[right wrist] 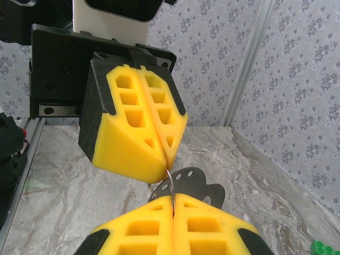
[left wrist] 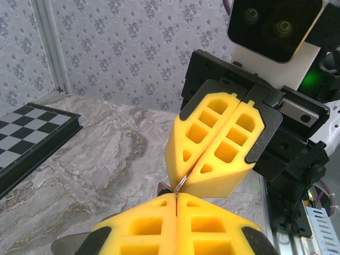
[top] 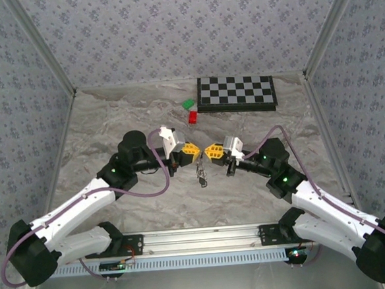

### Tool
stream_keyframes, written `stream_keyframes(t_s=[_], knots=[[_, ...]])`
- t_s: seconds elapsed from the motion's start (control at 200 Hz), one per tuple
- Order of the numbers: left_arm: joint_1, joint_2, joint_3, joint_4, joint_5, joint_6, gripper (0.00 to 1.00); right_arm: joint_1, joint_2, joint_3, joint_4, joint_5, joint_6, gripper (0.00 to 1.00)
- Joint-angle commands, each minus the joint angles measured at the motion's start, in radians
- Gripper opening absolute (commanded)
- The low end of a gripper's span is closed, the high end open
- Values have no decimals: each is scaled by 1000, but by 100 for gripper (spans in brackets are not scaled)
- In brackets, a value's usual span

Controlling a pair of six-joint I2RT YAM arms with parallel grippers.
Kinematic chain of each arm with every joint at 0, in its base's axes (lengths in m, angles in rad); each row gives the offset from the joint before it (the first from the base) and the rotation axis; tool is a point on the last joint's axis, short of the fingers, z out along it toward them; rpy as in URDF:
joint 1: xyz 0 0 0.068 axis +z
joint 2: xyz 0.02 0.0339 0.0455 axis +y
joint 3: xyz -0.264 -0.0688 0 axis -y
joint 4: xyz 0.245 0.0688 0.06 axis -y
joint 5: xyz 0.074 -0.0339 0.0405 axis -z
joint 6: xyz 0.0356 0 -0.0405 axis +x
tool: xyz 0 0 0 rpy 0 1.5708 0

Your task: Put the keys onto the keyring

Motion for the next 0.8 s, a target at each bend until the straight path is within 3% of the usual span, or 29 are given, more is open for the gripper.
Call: stream_keyframes(t_s=[0.0, 0.795], knots=[[1, -8, 21, 46, 20, 3, 0, 7, -15, 23, -6, 12, -17, 0], [0, 0, 22, 45, 20, 2, 0, 67, 6, 61, -99, 6, -85, 0]])
